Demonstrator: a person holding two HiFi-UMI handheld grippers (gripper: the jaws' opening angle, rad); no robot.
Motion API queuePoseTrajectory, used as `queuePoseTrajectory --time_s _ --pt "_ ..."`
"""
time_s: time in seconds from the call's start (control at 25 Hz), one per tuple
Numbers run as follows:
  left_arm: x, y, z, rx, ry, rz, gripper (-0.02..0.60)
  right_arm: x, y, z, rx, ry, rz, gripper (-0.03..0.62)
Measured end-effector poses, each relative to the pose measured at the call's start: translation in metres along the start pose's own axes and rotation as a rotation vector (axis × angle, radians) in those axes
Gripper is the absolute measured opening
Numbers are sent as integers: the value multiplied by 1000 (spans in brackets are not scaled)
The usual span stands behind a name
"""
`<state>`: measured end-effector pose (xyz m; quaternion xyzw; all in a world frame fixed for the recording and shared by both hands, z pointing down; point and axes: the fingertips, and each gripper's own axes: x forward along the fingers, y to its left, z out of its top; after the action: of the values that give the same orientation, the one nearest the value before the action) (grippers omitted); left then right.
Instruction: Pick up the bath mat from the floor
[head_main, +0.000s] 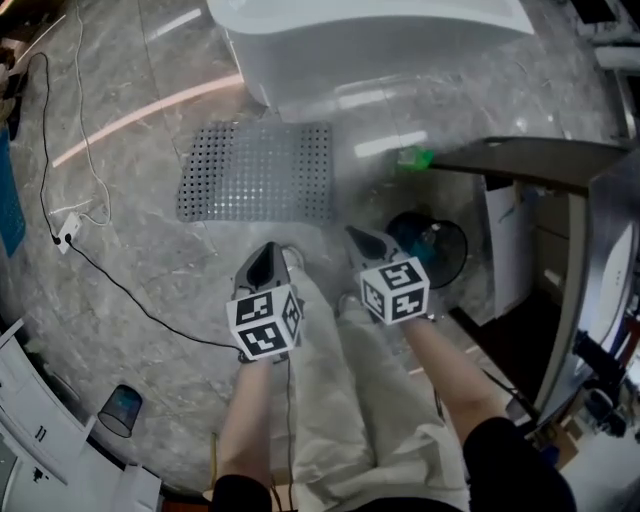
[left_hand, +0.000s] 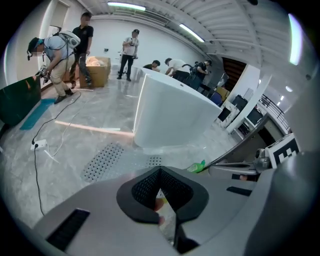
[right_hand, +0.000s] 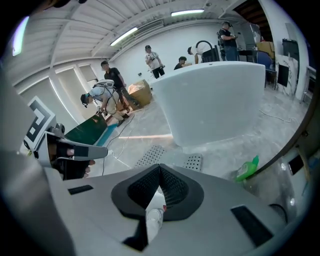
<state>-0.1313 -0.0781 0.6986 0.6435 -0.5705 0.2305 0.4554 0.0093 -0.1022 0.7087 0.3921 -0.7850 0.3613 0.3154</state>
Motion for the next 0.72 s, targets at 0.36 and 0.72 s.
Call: queuePoseTrajectory --time_s 0.36,0.72 --pt "83 35 -59 17 108 4 -6 76 -53 -68 59 94 -91 12" --pt "142 78 -101 -11 152 25 -6 148 -82 -132 77 172 -106 33"
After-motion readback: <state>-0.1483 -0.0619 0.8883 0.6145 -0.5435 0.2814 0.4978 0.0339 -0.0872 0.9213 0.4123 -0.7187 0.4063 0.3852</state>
